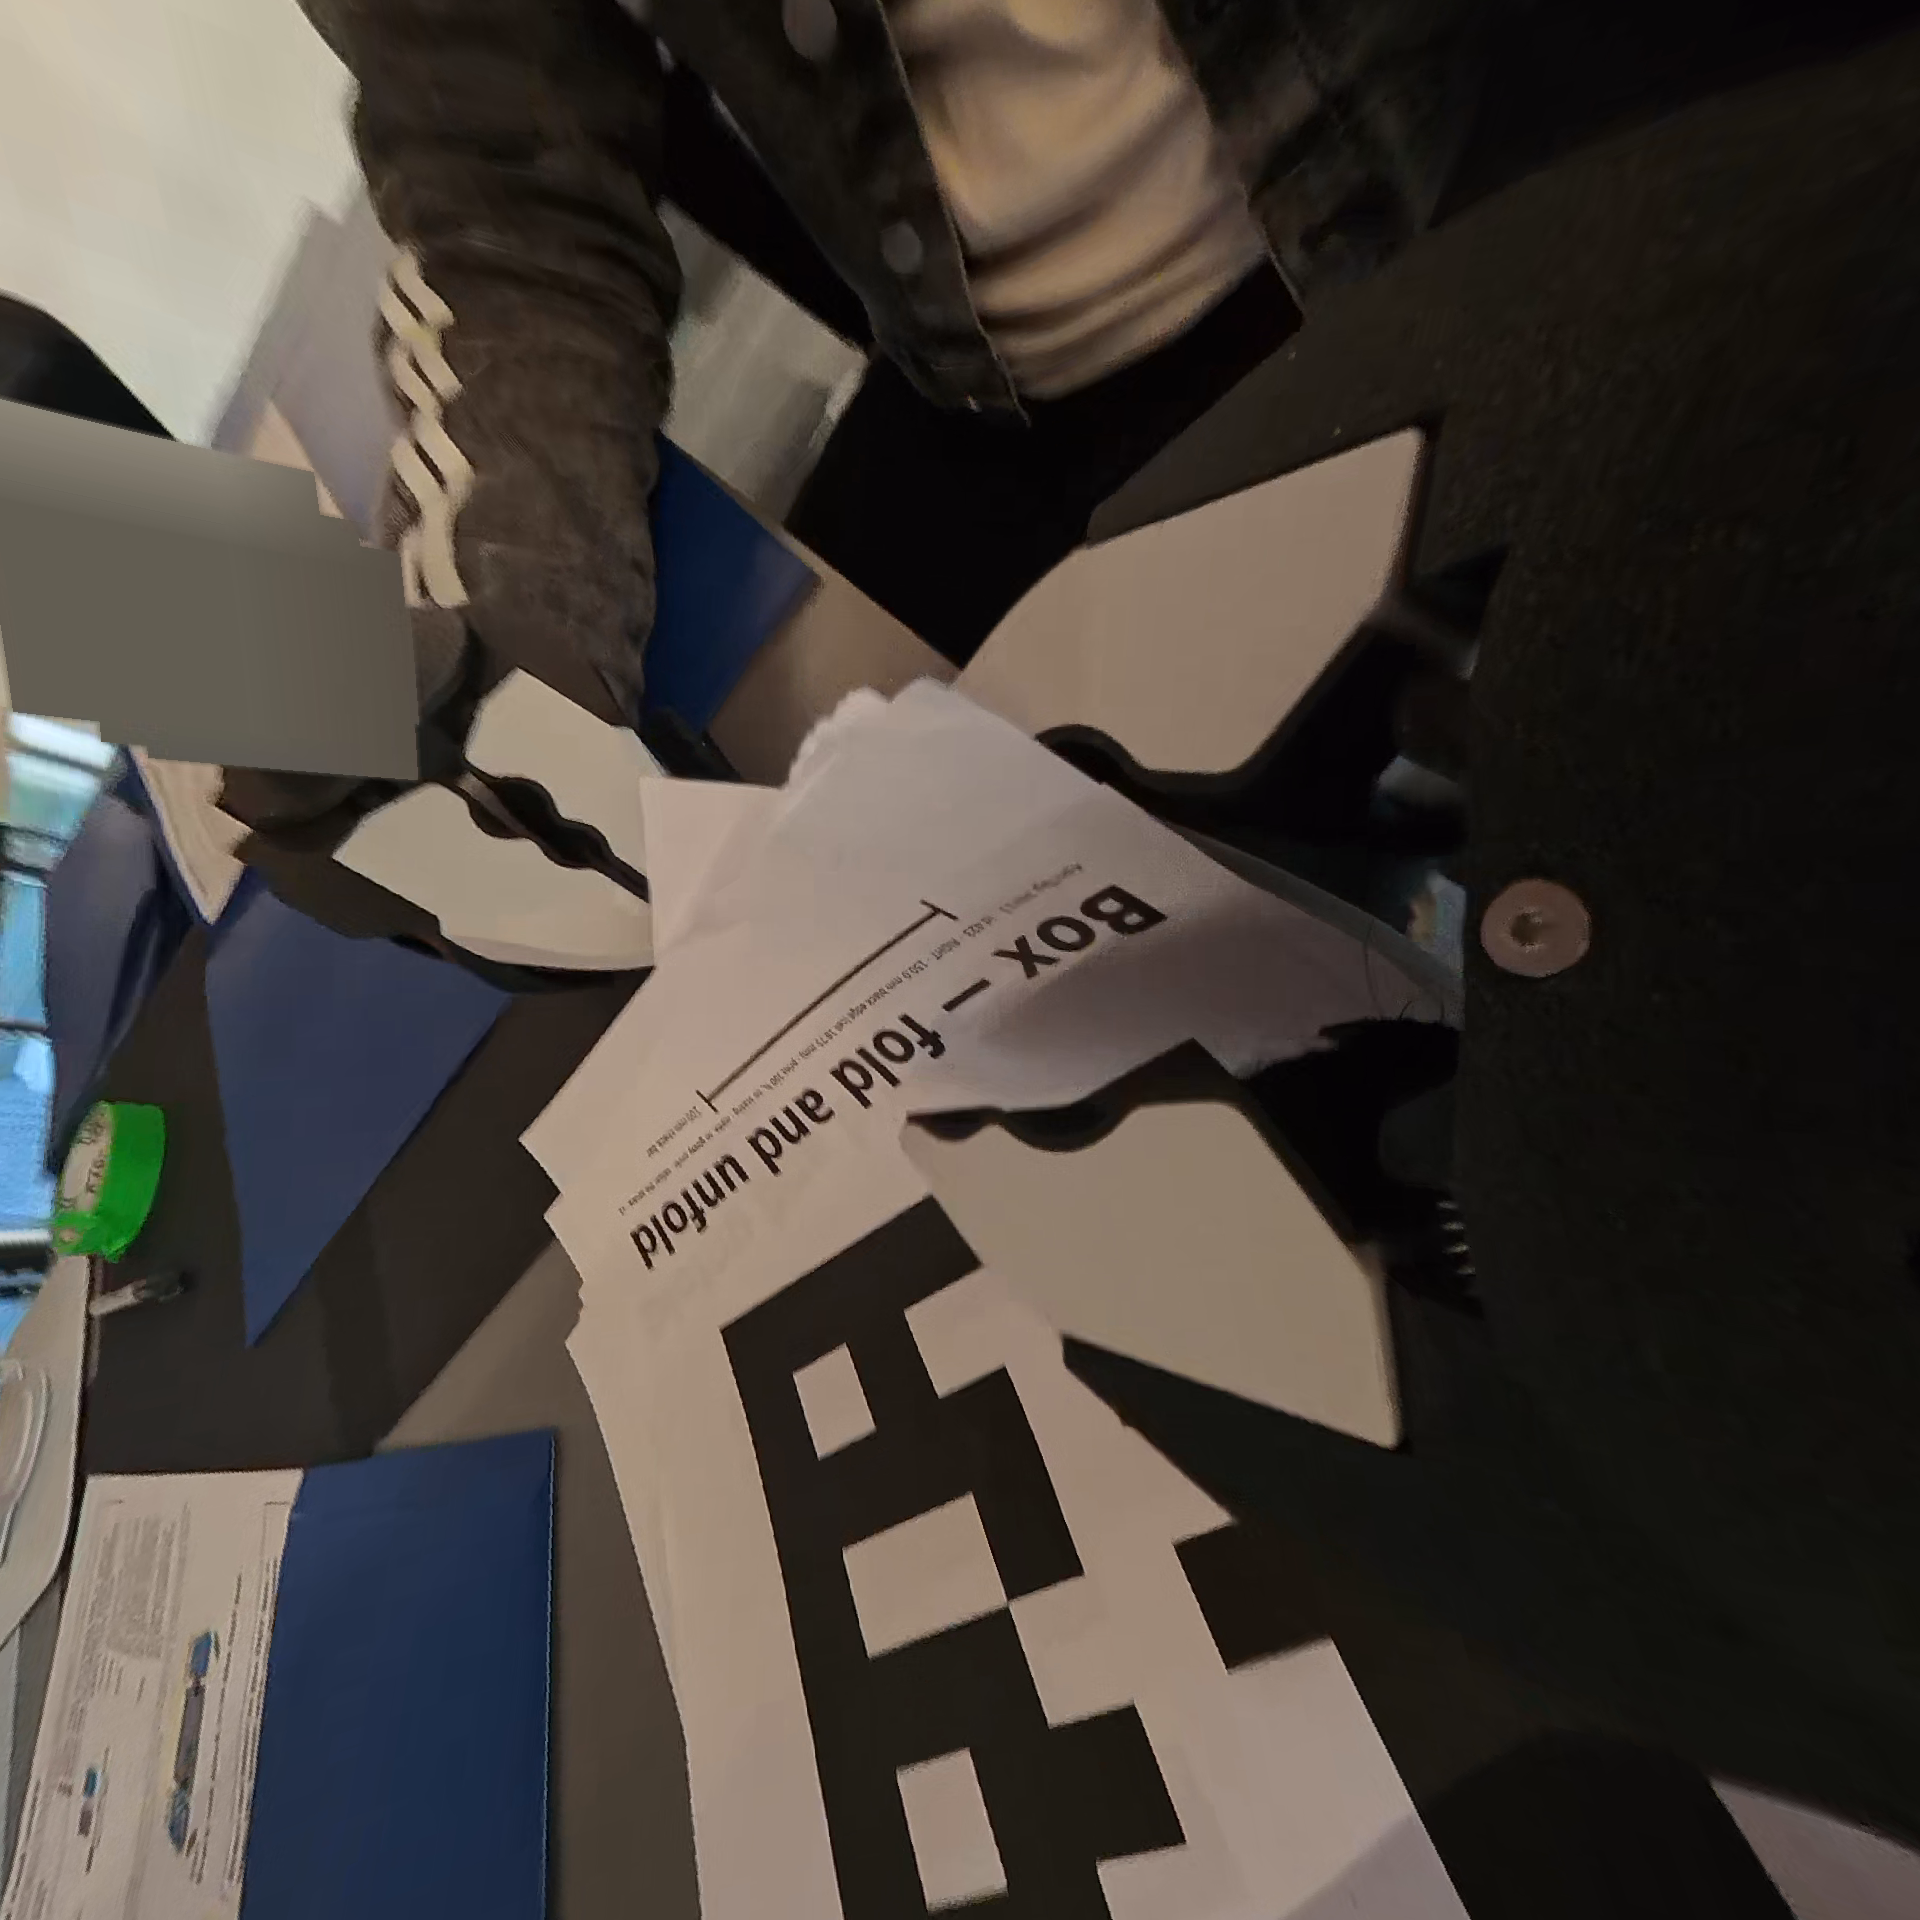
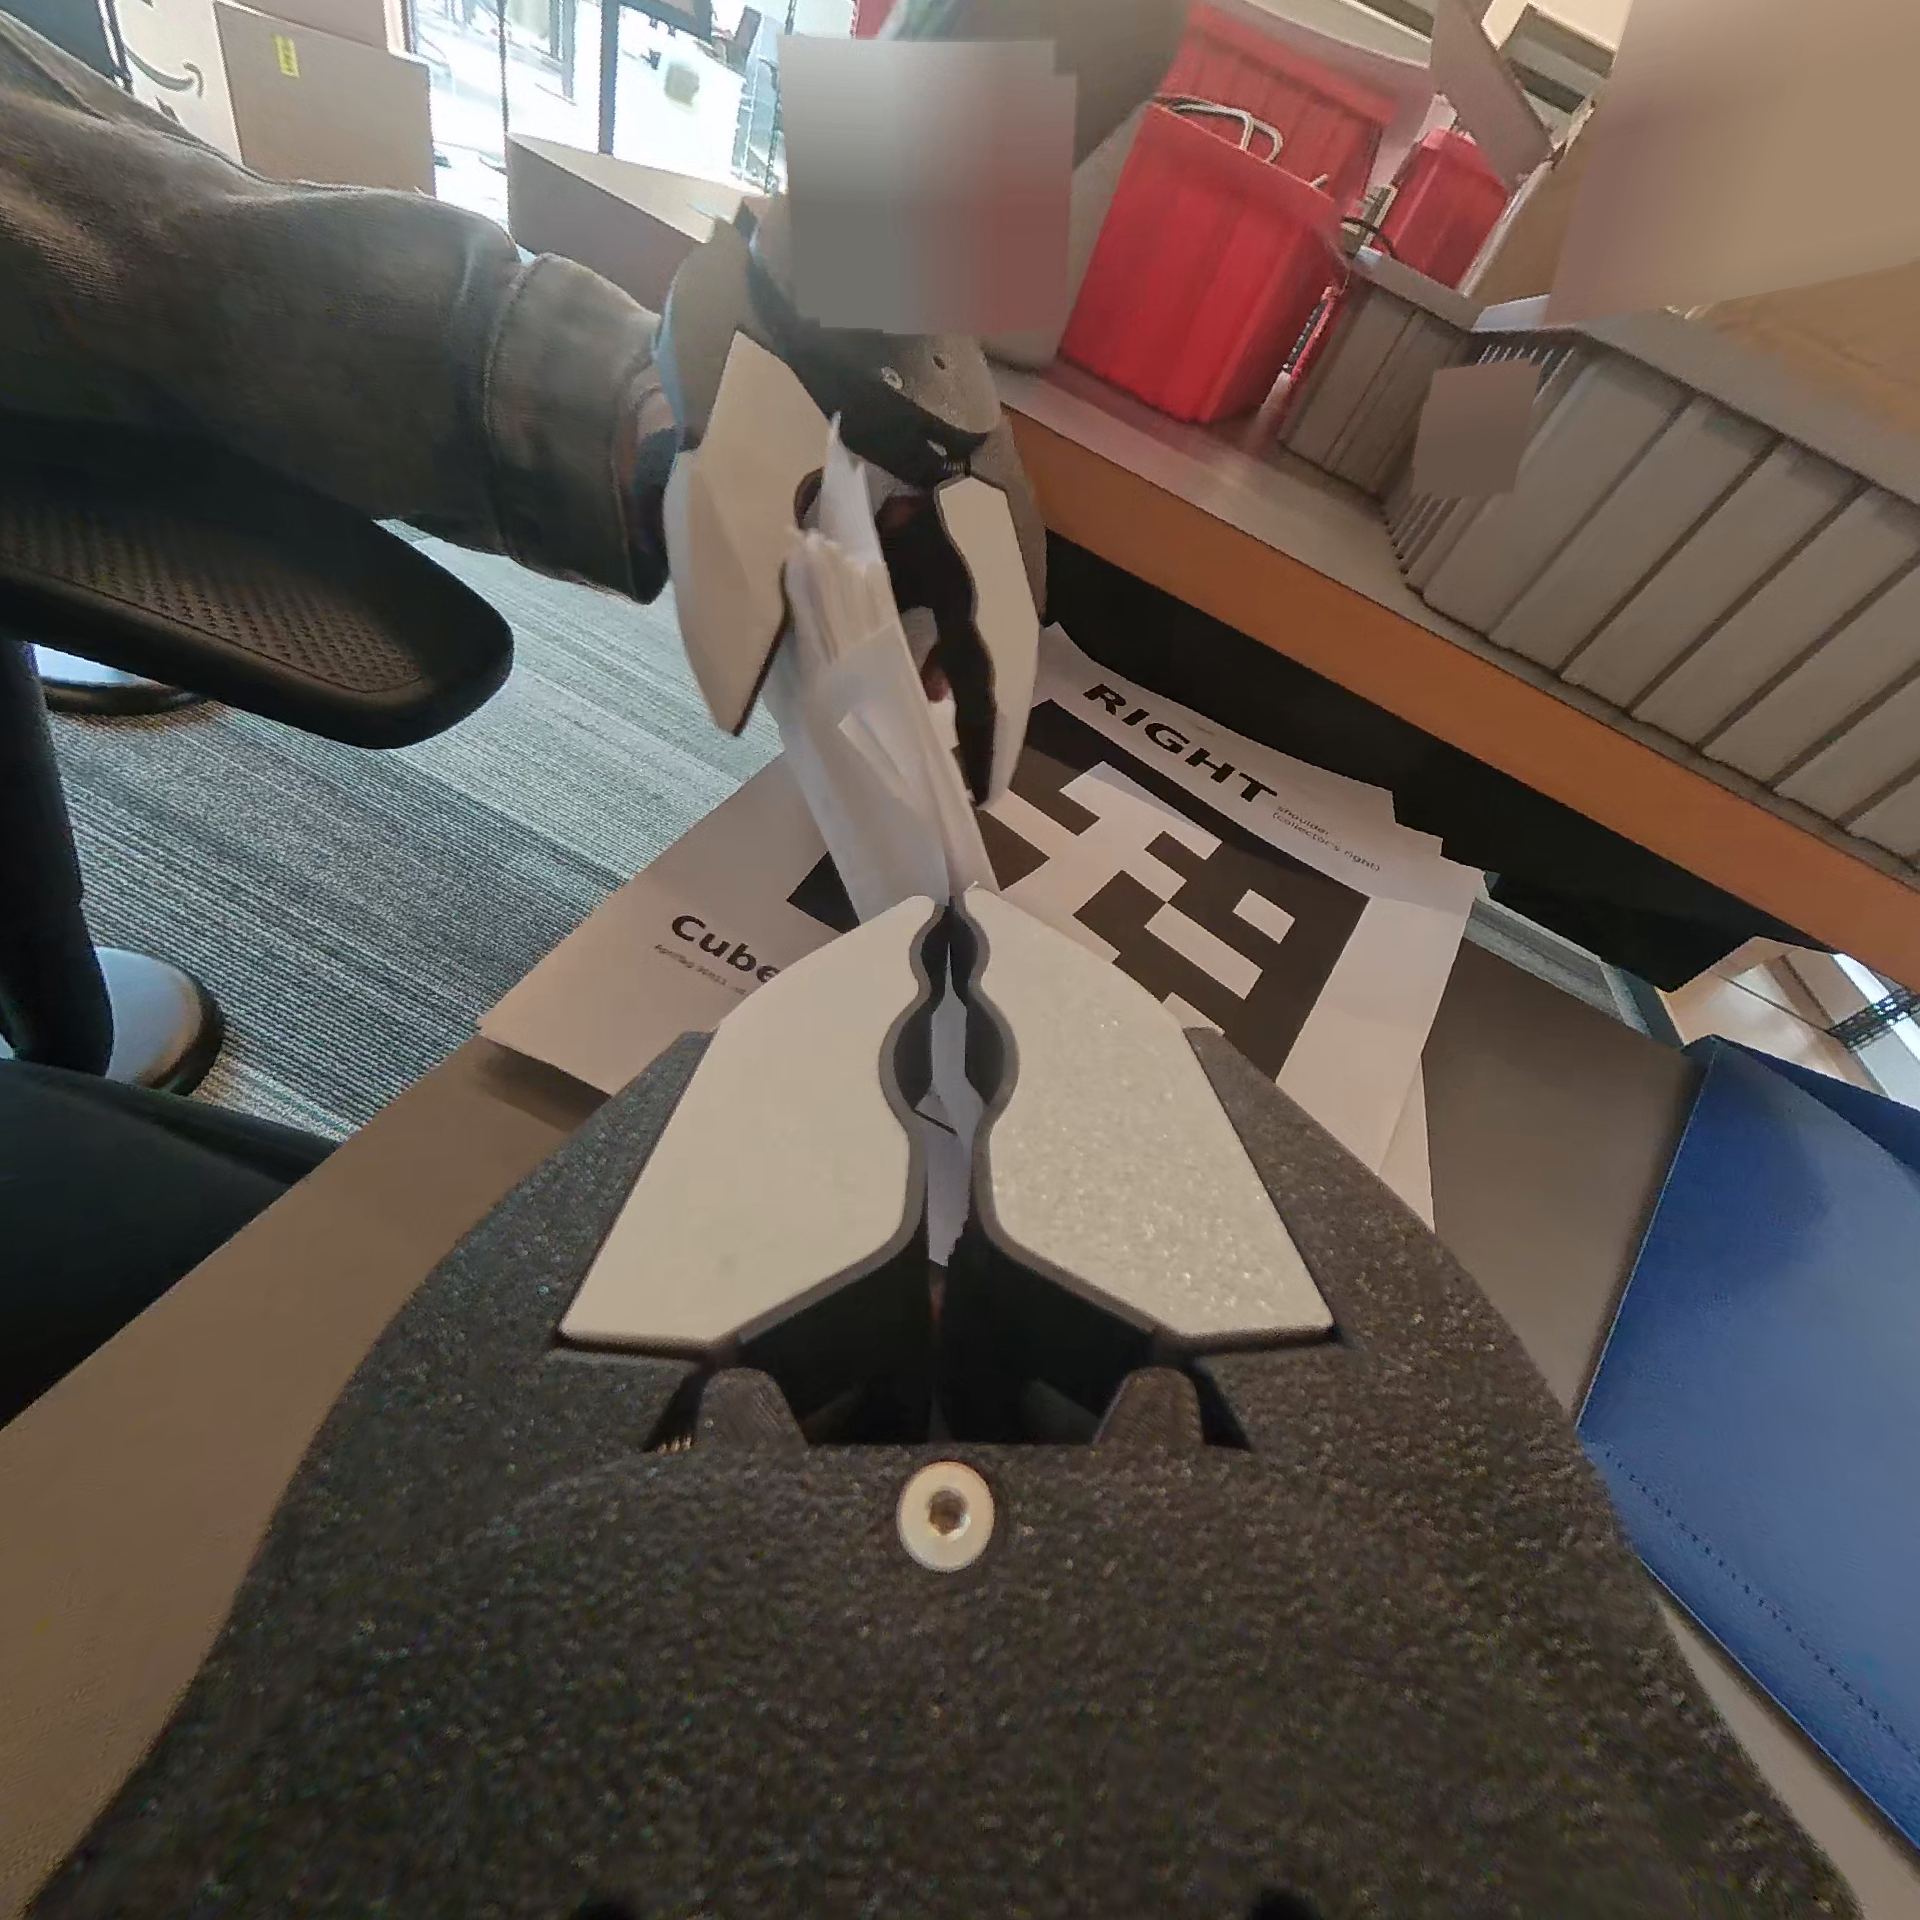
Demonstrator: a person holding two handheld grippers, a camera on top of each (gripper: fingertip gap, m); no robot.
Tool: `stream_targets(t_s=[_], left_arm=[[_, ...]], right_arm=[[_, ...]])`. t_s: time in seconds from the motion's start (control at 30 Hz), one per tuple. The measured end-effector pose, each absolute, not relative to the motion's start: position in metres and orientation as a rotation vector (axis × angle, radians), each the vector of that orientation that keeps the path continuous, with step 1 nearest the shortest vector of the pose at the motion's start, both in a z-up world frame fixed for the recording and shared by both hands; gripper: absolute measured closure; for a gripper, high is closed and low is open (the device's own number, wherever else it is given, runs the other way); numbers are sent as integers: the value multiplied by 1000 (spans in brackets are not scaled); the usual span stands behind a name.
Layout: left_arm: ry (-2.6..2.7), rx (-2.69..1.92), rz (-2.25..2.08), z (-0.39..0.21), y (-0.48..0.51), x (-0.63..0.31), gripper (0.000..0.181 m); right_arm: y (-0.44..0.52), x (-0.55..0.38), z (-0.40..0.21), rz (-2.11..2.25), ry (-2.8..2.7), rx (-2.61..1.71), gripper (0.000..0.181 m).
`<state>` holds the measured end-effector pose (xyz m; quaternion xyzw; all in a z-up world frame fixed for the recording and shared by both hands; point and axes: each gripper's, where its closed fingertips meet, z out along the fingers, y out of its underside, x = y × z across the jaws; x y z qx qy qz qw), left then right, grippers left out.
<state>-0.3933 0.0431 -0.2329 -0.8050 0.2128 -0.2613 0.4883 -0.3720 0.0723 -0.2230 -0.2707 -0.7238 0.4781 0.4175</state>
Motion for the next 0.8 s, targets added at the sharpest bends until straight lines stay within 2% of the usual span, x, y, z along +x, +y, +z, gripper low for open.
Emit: stream_targets(t_s=[0.03,0.1,0.2,0.3,0.4,0.5,0.57,0.63,0.67,0.8], left_arm=[[552,-1984,-548,-236,43,-395,110],[649,-2007,-325,-240,43,-398,101],[783,-1959,-88,-238,47,-395,105],[829,-1938,-79,-235,46,-390,117],[773,-1892,-267,-223,36,-384,103],[794,-1981,-199,-235,37,-385,94],[861,-2012,-178,-246,42,-375,99],[859,-2099,-23,-260,53,-386,114],[887,-2114,35,-266,56,-390,114],[824,-2052,2,-254,60,-392,153]], right_arm=[[71,-372,-223,1198,-1820,-674,181],[69,-371,-223,1184,-1826,-666,181],[73,-372,-224,1150,-1818,-680,181],[76,-372,-221,1188,-1800,-702,181],[75,-373,-221,1179,-1799,-702,181],[75,-373,-221,1184,-1795,-701,181],[75,-373,-220,1196,-1789,-712,181],[75,-373,-219,1194,-1789,-711,181],[74,-373,-220,1187,-1791,-712,181],[80,-374,-217,1188,-1762,-733,181]])
